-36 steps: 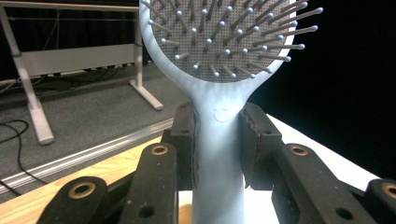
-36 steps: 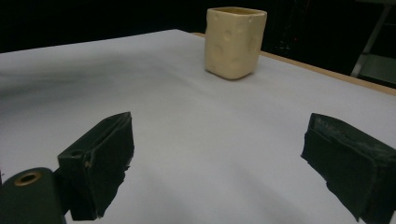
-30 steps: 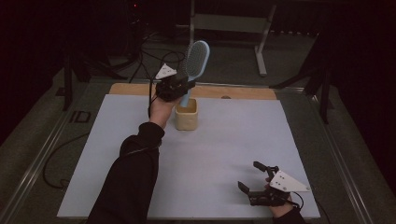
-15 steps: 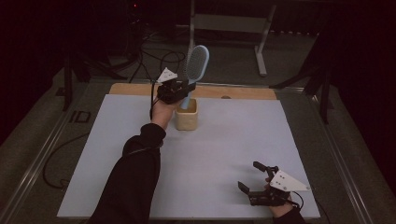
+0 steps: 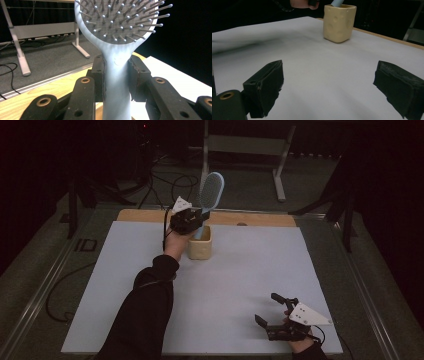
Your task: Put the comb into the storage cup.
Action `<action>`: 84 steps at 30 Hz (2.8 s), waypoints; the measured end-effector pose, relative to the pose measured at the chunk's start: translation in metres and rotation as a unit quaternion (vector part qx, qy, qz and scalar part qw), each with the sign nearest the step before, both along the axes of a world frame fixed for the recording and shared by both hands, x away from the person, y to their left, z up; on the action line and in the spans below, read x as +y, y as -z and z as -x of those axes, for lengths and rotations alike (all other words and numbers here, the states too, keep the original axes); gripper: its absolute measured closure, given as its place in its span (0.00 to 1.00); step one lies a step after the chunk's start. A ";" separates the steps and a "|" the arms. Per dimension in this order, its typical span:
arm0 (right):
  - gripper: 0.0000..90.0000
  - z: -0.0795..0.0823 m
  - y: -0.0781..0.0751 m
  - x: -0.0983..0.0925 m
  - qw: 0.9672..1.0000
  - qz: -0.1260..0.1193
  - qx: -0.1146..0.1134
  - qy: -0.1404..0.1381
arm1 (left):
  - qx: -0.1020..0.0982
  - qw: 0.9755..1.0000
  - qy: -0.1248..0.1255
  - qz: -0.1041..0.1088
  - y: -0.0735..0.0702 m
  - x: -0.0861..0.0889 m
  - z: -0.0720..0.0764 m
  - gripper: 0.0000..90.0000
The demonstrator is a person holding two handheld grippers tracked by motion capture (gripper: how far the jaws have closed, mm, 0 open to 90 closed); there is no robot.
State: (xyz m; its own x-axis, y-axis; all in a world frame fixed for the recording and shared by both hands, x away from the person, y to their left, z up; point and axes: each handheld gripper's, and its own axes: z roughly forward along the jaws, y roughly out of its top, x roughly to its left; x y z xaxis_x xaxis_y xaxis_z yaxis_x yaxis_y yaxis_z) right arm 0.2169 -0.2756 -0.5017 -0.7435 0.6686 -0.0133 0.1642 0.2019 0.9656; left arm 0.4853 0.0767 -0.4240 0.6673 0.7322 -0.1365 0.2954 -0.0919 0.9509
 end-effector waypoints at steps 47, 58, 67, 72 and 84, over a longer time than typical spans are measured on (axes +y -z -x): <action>0.10 0.000 0.000 0.002 1.000 0.003 0.003 -0.004 | 0.028 1.000 -0.007 -0.012 -0.006 0.013 0.018 0.17; 0.10 -0.001 0.001 0.002 1.000 0.006 0.003 -0.003 | 0.034 0.999 0.007 -0.029 -0.010 0.025 0.024 0.00; 0.10 -0.001 0.001 0.003 1.000 0.007 0.004 -0.004 | 0.051 0.997 0.023 -0.055 -0.012 0.030 0.029 0.00; 0.10 -0.001 0.001 0.003 1.000 0.008 0.006 -0.003 | 0.053 0.995 0.036 -0.072 -0.015 0.032 0.033 0.00; 0.10 -0.002 0.002 0.002 1.000 0.009 0.008 0.001 | 0.068 0.993 0.062 -0.075 -0.022 0.044 0.041 0.00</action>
